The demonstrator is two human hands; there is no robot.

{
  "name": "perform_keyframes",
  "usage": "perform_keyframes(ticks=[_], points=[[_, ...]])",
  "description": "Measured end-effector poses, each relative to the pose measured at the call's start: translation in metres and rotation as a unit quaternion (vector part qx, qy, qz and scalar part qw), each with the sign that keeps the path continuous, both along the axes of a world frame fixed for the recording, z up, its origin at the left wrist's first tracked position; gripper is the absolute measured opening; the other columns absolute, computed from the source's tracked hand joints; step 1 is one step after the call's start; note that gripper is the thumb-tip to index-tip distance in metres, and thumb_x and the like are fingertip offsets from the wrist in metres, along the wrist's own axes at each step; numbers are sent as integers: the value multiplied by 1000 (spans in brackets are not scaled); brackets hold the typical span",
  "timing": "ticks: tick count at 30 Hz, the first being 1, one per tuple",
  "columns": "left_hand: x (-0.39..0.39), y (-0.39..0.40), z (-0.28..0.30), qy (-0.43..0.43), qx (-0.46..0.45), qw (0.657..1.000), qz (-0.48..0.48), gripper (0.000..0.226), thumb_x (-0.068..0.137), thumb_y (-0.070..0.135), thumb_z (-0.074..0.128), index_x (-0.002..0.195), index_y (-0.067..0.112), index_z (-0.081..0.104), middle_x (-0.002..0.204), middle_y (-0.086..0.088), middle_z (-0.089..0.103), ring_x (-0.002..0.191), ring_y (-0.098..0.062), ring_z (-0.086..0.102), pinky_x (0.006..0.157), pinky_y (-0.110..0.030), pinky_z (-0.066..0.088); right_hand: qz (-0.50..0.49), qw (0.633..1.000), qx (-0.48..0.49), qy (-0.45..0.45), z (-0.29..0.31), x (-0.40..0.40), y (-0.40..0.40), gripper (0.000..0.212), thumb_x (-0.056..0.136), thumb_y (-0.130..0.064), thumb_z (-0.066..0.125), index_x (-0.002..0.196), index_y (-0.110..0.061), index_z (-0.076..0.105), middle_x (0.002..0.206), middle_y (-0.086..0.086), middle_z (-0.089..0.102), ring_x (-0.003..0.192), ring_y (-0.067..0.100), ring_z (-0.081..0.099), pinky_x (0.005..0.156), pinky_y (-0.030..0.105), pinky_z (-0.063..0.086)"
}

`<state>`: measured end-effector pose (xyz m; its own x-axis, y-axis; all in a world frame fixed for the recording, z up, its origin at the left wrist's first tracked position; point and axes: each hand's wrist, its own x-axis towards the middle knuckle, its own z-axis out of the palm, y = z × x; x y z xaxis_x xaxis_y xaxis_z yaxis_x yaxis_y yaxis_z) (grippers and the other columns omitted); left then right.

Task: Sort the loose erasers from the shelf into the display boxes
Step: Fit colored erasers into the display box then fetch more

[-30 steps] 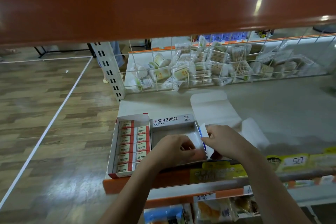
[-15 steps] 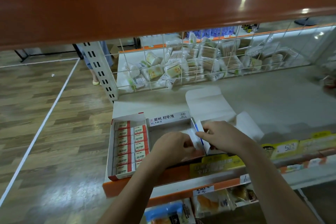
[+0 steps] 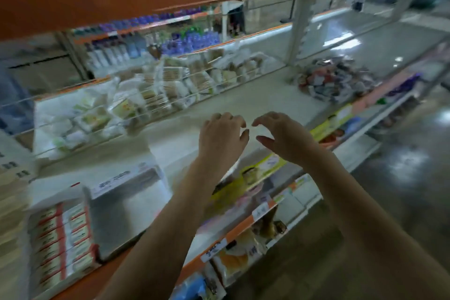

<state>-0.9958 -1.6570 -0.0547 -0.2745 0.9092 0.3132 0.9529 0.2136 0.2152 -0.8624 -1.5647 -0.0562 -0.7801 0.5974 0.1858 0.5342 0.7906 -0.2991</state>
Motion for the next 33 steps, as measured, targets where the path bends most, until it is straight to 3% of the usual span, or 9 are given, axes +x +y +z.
perform_keyframes(ticks=[6,13,18,23,28,33], points=[[90,111,-18,-12,-44,999,-20,29,91,39,51,114,23,60,114,-5,60,110,-25,51,90,-35,39,-68,997,10,-25,-13,108,89,45,89,-26,58,132,-17,47,133,6,48,124,24,42,97,30,31],[159,222,-26,0,-71,996,-58,34,89,41,52,117,22,59,118,-7,59,111,-27,51,89,-36,42,-152,988,-25,1,-23,190,170,40,93,-22,51,133,-16,46,132,8,48,121,26,45,92,36,38],[187,305,-26,-57,-80,993,-71,40,90,40,53,124,20,56,121,-7,60,113,-26,53,90,-34,44,-197,980,-18,27,-28,223,240,37,93,-22,51,129,-15,48,127,6,52,115,25,50,91,40,44],[202,393,-26,-68,-35,993,-91,31,91,37,52,111,16,62,109,-7,65,104,-26,57,80,-35,48,-212,977,-26,8,-29,246,332,38,91,-12,51,129,-17,49,125,8,53,113,27,50,86,35,42],[204,470,-35,-80,-53,992,-81,34,90,33,55,120,18,58,116,-5,62,107,-23,57,89,-36,48,-223,973,-54,-6,-28,257,415,36,92,-4,46,126,-14,52,122,9,56,110,27,55,89,37,46],[207,519,-46,-69,-59,995,-33,44,90,26,56,132,16,49,128,-6,56,118,-23,51,98,-38,44,-195,976,-89,-49,-34,260,476,30,95,-19,49,123,-13,55,122,8,55,112,25,52,94,37,44]])
